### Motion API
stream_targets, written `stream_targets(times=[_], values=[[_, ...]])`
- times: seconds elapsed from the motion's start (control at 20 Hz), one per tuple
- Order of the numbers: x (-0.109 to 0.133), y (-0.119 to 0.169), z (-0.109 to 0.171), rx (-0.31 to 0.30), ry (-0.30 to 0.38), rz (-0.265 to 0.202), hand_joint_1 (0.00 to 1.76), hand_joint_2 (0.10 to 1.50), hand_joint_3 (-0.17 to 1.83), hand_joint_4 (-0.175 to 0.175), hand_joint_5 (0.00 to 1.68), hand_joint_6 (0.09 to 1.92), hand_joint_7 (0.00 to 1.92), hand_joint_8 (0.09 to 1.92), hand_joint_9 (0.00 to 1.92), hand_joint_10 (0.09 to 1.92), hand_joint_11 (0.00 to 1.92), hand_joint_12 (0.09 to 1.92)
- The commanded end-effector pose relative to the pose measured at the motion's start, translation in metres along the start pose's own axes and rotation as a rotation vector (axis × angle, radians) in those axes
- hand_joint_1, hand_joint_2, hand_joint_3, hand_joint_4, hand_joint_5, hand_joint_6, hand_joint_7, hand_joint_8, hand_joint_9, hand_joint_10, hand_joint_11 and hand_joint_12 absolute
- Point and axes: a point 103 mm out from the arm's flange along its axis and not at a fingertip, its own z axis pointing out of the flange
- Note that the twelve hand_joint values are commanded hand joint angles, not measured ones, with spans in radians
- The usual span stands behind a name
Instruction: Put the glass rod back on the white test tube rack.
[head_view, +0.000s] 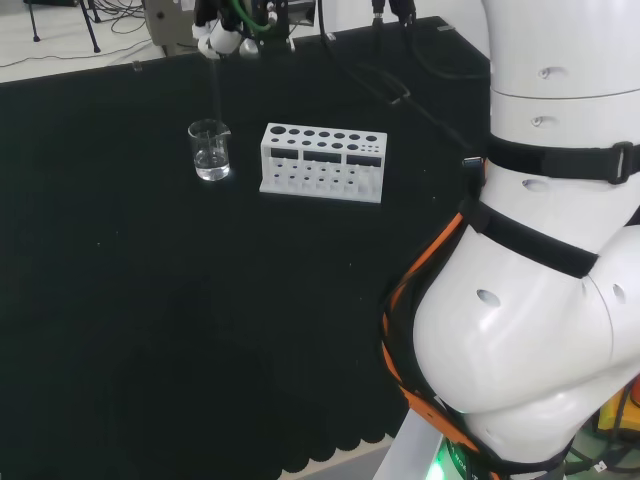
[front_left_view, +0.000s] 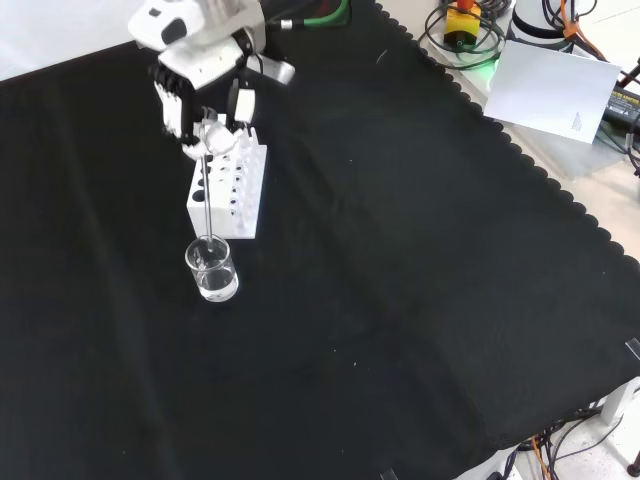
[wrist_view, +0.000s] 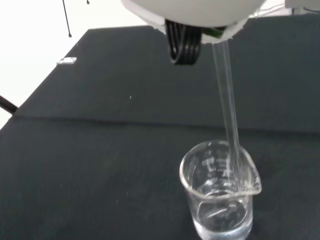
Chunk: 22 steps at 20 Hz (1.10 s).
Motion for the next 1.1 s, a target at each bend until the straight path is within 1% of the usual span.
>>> stream_targets(times=[0.05,0.25,0.65,0.8,0.9,1.1], values=[[-0.014,-0.012,-0.031,-0.024,0.012,0.027,1.31,0.68,0.73,-0.175,1.20,0.54,1.15,1.20,1.68,0.85,1.57,0.78],[-0.017,-0.015,-0.045,-0.037,0.018,0.033,1.31,0.68,0.73,-0.175,1.20,0.54,1.15,1.20,1.68,0.85,1.57,0.78],[-0.030,-0.020,-0.064,-0.060,0.022,0.064,1.31,0.68,0.73,-0.175,1.20,0.54,1.16,1.20,1.68,0.85,1.57,0.78],[-0.033,-0.020,-0.067,-0.066,0.017,0.072,1.31,0.68,0.73,-0.175,1.20,0.53,1.16,1.20,1.68,0.85,1.57,0.78],[-0.034,-0.020,-0.068,-0.066,0.027,0.079,1.31,0.68,0.73,-0.175,1.21,0.53,1.16,1.20,1.68,0.85,1.57,0.78],[-0.044,-0.020,-0.074,-0.068,0.031,0.085,1.31,0.68,0.73,-0.175,1.21,0.53,1.16,1.20,1.69,0.85,1.57,0.78]])
